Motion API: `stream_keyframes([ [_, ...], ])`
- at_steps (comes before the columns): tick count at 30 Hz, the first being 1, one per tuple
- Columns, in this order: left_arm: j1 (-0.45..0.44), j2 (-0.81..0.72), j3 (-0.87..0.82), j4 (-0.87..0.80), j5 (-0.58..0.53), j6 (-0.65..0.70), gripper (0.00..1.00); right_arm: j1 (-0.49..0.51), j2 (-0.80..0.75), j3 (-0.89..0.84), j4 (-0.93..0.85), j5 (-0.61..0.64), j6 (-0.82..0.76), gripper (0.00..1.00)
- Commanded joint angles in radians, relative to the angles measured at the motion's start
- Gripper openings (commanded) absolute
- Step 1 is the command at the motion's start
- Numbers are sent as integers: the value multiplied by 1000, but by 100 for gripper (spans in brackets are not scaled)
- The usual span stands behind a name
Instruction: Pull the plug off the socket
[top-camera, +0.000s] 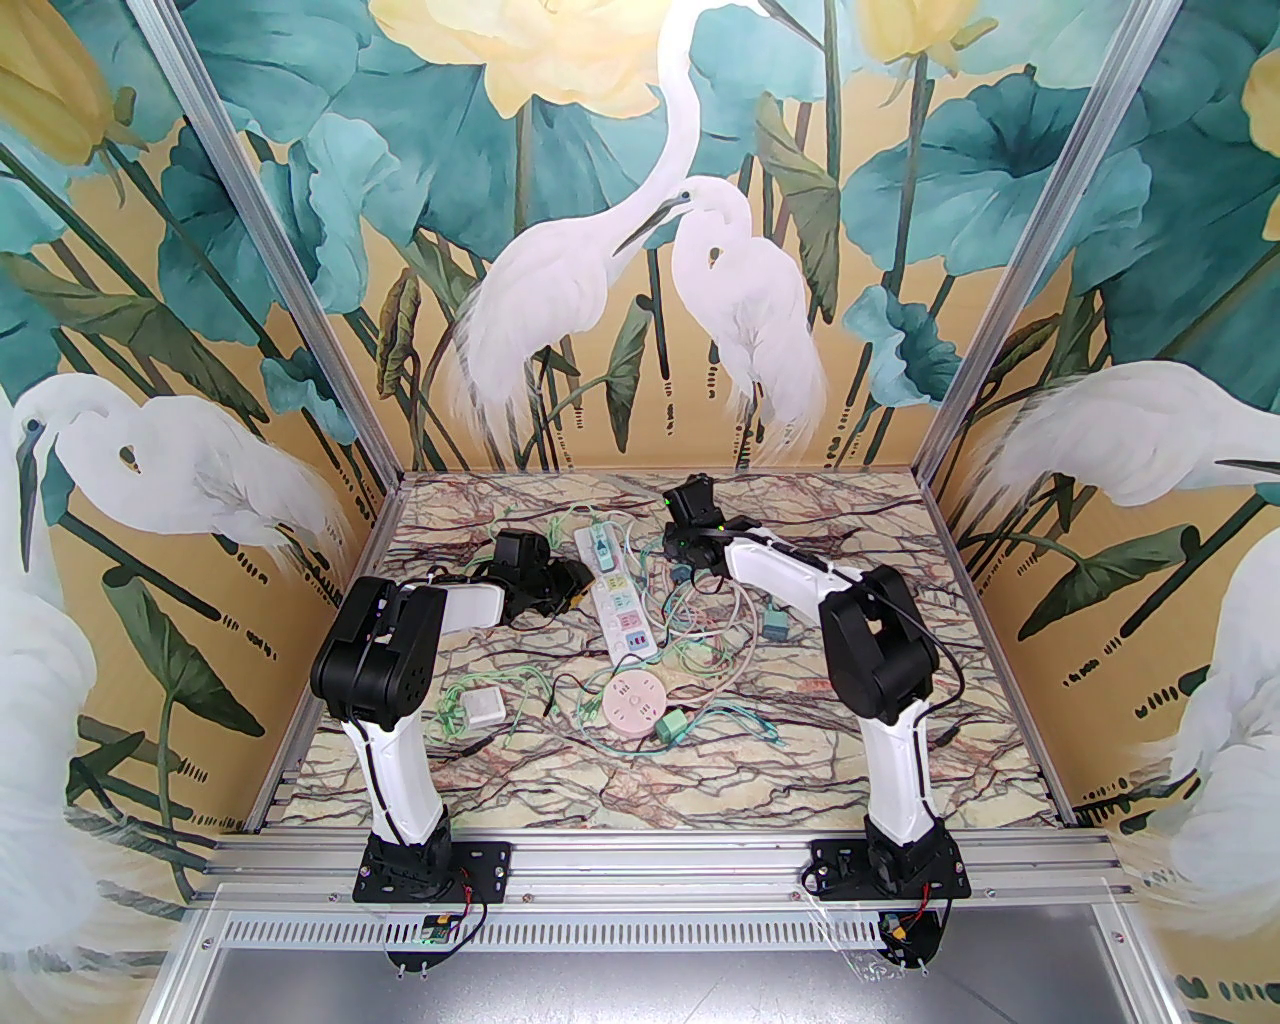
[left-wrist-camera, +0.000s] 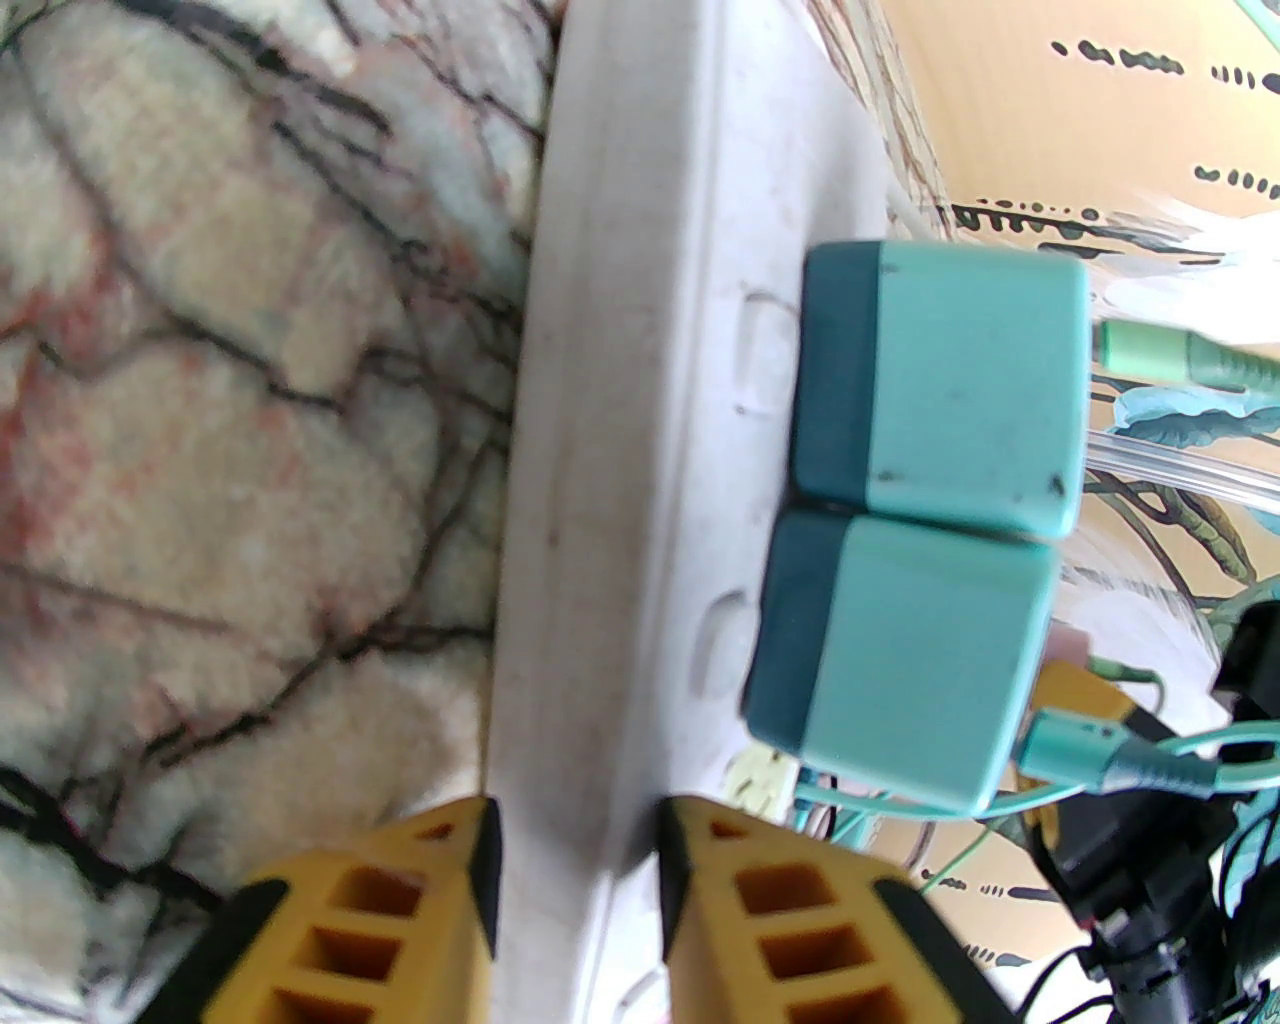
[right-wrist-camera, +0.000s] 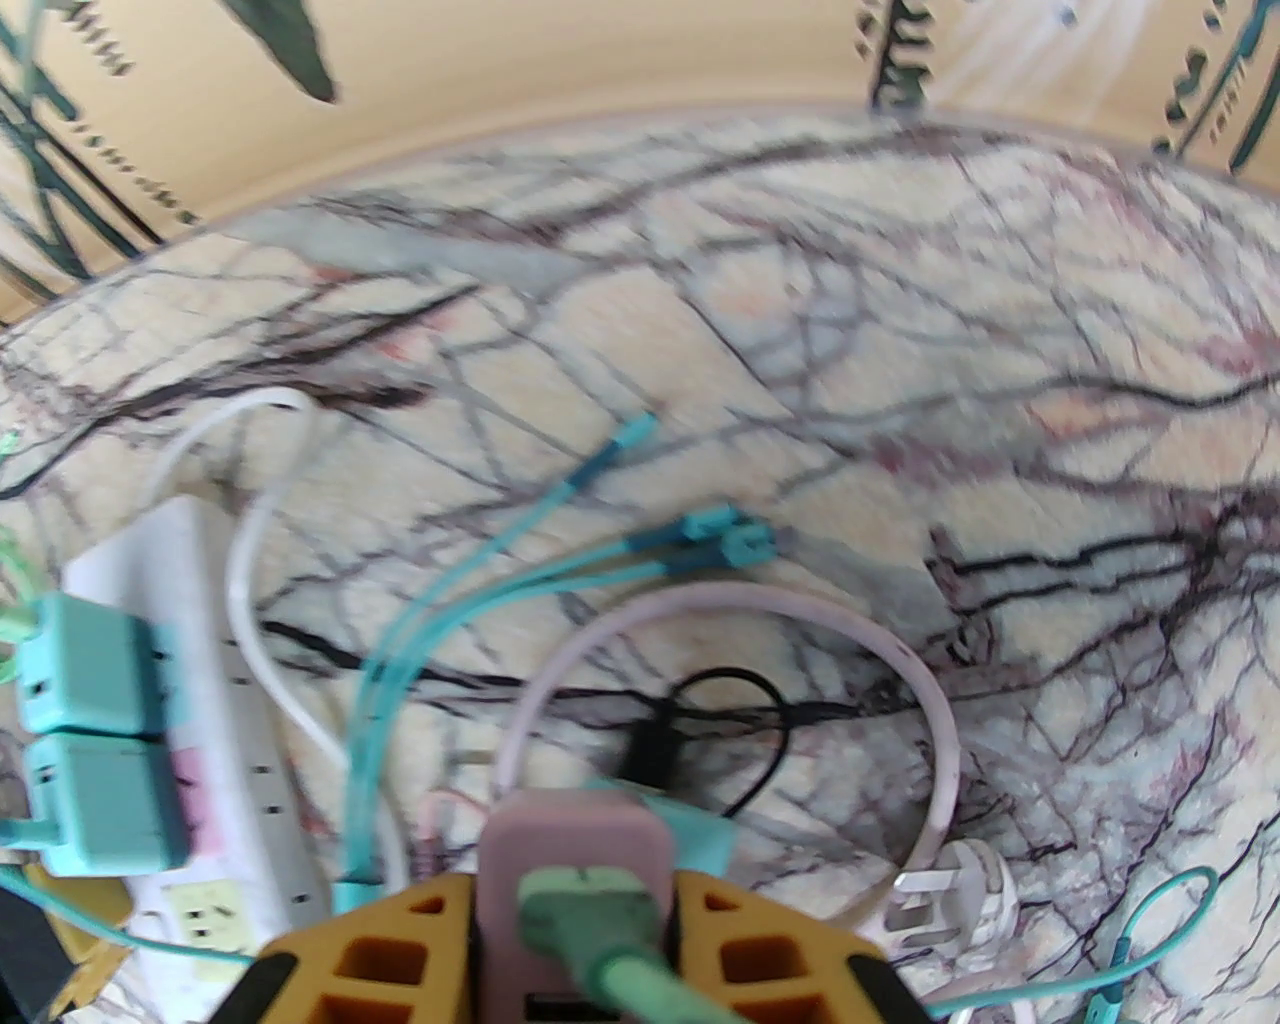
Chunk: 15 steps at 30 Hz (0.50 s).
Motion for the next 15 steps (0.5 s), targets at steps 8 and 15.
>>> stream_keyframes([
  [8,-10,-137,-151,110,-59,1,41,6,-29,-6,-11,-33,15,53],
  [15,-1,-236,-238,188,-133,-5,47,96,-72,25,-7,42,-60,56],
])
